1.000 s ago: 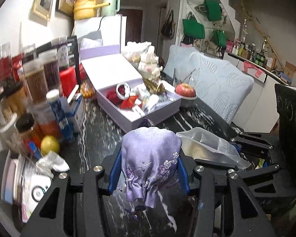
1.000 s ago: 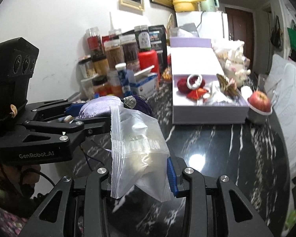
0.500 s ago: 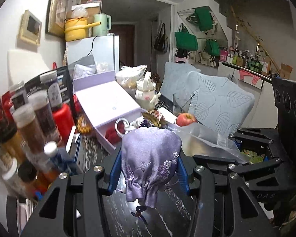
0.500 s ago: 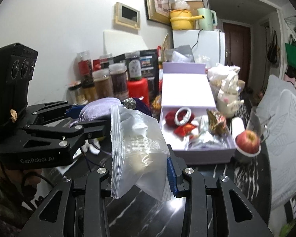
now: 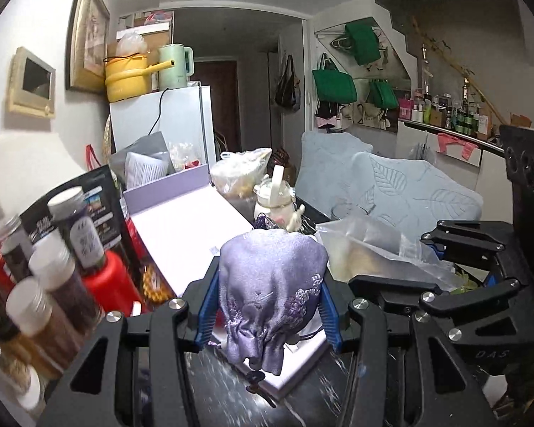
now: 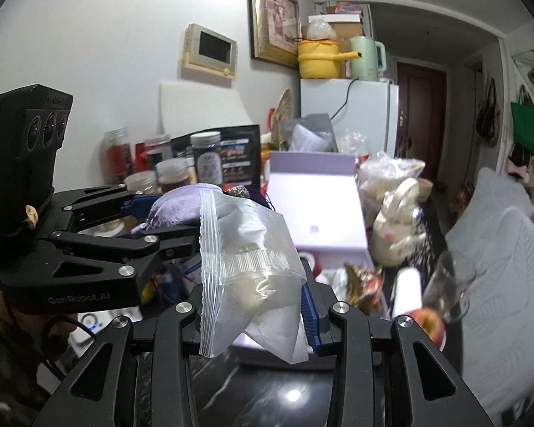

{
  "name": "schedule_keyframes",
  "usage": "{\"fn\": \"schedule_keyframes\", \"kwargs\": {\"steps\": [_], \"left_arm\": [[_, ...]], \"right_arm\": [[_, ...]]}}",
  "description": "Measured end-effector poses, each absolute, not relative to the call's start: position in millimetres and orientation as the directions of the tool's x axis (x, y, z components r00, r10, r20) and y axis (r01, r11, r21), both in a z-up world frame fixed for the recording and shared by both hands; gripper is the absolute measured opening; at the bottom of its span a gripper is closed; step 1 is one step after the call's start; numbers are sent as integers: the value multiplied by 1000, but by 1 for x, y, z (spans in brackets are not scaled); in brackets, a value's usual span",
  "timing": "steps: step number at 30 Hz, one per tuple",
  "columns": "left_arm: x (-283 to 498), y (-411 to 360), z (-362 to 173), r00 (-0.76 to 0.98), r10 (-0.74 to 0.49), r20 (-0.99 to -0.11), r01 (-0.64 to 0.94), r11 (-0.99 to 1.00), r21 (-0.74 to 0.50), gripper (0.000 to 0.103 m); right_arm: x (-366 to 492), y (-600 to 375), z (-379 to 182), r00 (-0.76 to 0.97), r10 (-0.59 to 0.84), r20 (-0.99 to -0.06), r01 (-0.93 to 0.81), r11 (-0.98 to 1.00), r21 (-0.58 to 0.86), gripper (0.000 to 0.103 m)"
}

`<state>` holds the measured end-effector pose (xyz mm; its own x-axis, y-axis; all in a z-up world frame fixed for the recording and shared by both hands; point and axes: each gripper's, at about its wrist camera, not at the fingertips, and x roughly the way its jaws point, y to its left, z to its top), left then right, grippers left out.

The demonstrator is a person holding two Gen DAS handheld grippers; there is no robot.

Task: Organize soft objects
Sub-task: 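Lift the pouch and zip bag and carry both toward the lavender box, then lower the zip bag into the box and open the right tool while the left tool releases the pouch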

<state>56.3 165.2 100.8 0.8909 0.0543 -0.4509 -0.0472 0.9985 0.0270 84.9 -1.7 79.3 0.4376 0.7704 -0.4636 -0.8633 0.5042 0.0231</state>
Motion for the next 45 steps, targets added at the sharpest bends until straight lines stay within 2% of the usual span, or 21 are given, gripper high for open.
{"fn": "schedule_keyframes", "kwargs": {"steps": [11, 17, 28, 45], "left_arm": [[126, 188, 94, 877, 54, -478, -41, 998, 37, 48], [153, 193, 71, 848, 59, -527, -40, 998, 48, 48], [180, 196, 15, 770, 36, -637, -24, 999, 27, 48], [183, 188, -49, 649, -2, -761, 0, 1000, -2, 48]], "right_arm": [[153, 27, 83, 464, 752, -468, -848, 529, 10, 37], [186, 41, 74, 472, 735, -487, -832, 553, 28, 37], [225, 53, 16, 423, 685, -593, -810, 579, 91, 37], [229, 47, -53, 337, 616, -712, -782, 604, 152, 37]]}}
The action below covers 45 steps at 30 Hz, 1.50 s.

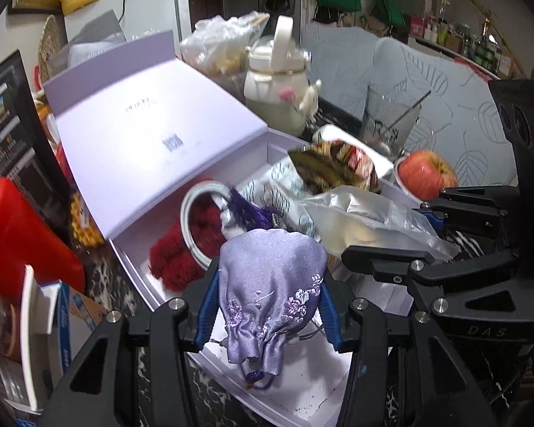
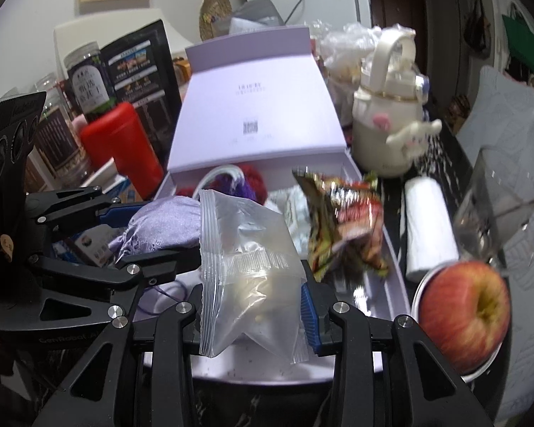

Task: Organize soft objects
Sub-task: 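Lower the zip bag into the box and open the right tool while the left tool releases the pouch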

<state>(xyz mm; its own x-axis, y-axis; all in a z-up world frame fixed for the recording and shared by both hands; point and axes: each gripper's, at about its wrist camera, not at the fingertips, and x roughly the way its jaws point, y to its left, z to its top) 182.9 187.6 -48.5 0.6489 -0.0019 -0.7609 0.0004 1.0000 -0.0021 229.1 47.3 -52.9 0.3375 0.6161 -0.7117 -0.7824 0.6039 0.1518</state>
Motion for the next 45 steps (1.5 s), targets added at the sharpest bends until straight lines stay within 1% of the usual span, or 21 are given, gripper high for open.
{"fn": "schedule_keyframes", "kwargs": {"steps": [7, 14, 18, 23, 27, 28, 29, 30, 33, 36, 41, 45], "left_arm": [[184, 188, -66, 597, 4, -802, -14, 1000, -5, 48], [193, 197, -81, 558, 9, -830, -58, 998, -28, 48], [196, 202, -83, 556, 33, -830, -83, 996, -16, 48], [197, 205, -85, 558, 52, -828, -96, 995, -2, 48], [200, 206, -85, 558, 53, -828, -103, 995, -6, 48], [199, 206, -85, 559, 56, -827, -107, 994, -5, 48], [199, 206, -85, 559, 59, -827, -110, 994, -3, 48], [199, 206, -85, 559, 62, -827, -112, 994, -2, 48], [200, 206, -85, 558, 67, -827, -120, 993, -1, 48], [199, 204, -84, 558, 67, -827, -121, 993, -2, 48], [195, 203, -81, 573, 55, -818, -109, 994, -10, 48], [195, 200, -76, 573, 36, -819, -98, 995, -25, 51]], "right_arm": [[223, 47, -71, 300, 602, -740, -783, 599, 170, 37], [222, 53, -73, 300, 593, -747, -791, 593, 153, 37], [227, 56, -73, 308, 595, -742, -784, 601, 157, 37], [228, 66, -75, 341, 573, -746, -786, 608, 108, 39], [228, 69, -75, 358, 559, -748, -786, 613, 82, 42], [229, 68, -75, 357, 558, -749, -785, 614, 83, 47], [228, 68, -75, 357, 556, -750, -785, 613, 82, 49], [227, 67, -74, 352, 556, -753, -788, 610, 82, 55], [224, 65, -72, 333, 559, -759, -796, 598, 92, 62], [223, 60, -71, 339, 545, -766, -784, 614, 89, 62], [224, 47, -69, 333, 553, -763, -764, 633, 125, 62], [225, 41, -66, 346, 544, -764, -751, 649, 121, 62]]}}
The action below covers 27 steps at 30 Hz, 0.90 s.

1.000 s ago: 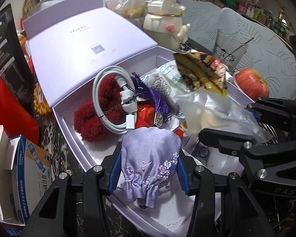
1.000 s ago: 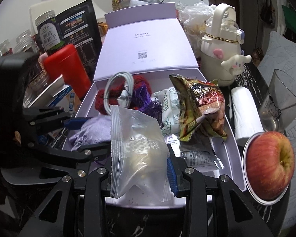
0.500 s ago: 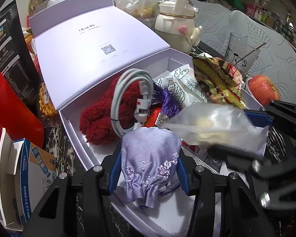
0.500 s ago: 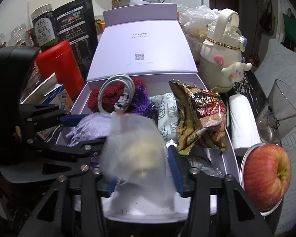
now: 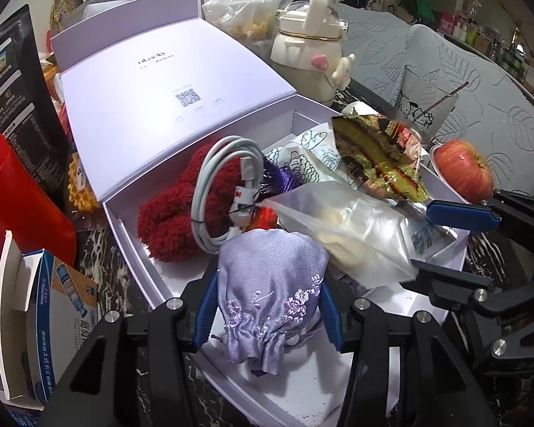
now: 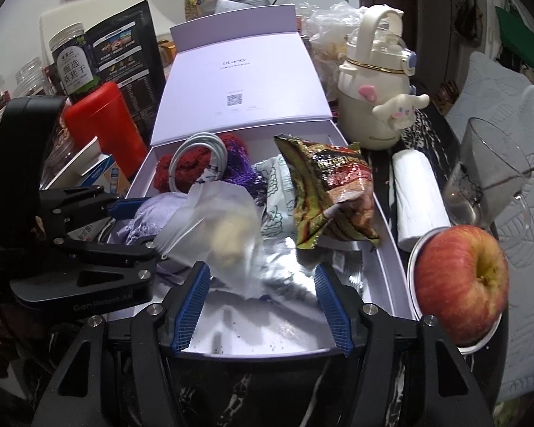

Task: Organize soft objects

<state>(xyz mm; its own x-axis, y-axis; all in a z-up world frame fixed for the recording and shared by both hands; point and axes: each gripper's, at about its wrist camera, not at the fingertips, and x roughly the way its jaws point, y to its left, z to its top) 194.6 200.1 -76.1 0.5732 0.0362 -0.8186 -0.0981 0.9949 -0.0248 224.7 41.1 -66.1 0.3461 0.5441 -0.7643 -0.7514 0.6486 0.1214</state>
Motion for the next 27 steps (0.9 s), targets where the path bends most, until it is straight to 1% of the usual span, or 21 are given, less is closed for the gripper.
{"fn": "schedule_keyframes", "kwargs": {"steps": [3, 4, 5, 6, 7, 19, 27], "left_arm": [[195, 197, -71, 575, 85, -814, -118, 993, 21, 59], [194, 196, -69, 583, 103, -806, -121, 992, 40, 66], [195, 195, -66, 590, 115, -799, -120, 991, 54, 71], [195, 194, -64, 595, 121, -795, -119, 991, 62, 80], [196, 193, -62, 600, 122, -791, -119, 991, 63, 82], [197, 186, -59, 602, 102, -792, -118, 992, 39, 82], [179, 192, -27, 648, 124, -752, -143, 989, 41, 82]], "right_arm": [[226, 39, -64, 346, 542, -766, -744, 656, 128, 62], [226, 39, -63, 346, 543, -765, -744, 656, 129, 62], [225, 39, -62, 348, 543, -764, -743, 657, 129, 62], [225, 38, -61, 353, 542, -763, -742, 659, 125, 62], [225, 38, -60, 358, 539, -762, -741, 660, 119, 62], [227, 29, -58, 394, 499, -772, -723, 687, 76, 62], [221, 31, -43, 412, 520, -748, -732, 677, 68, 62]]}}
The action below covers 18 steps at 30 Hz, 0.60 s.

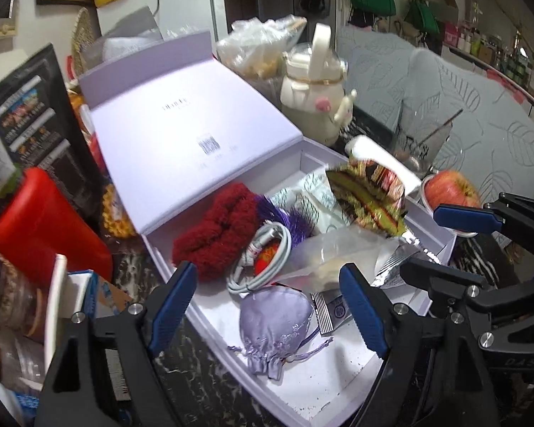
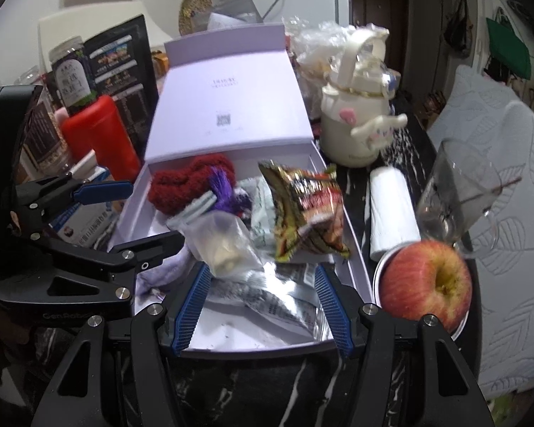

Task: Organize soft objects

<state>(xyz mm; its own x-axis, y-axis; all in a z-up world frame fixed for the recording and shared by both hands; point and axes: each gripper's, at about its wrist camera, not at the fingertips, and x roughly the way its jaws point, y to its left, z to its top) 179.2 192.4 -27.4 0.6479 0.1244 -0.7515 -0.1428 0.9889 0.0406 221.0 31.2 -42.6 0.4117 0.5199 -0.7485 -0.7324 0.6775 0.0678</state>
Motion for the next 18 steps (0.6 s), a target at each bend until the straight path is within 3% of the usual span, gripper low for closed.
{"fn": "schedule_keyframes", "kwargs": {"steps": [18], "left_arm": [[104, 181, 83, 780, 217, -587, -215, 974, 74, 82]], "right_arm": [[168, 19, 67, 553, 591, -588, -743, 669, -27, 62]]}}
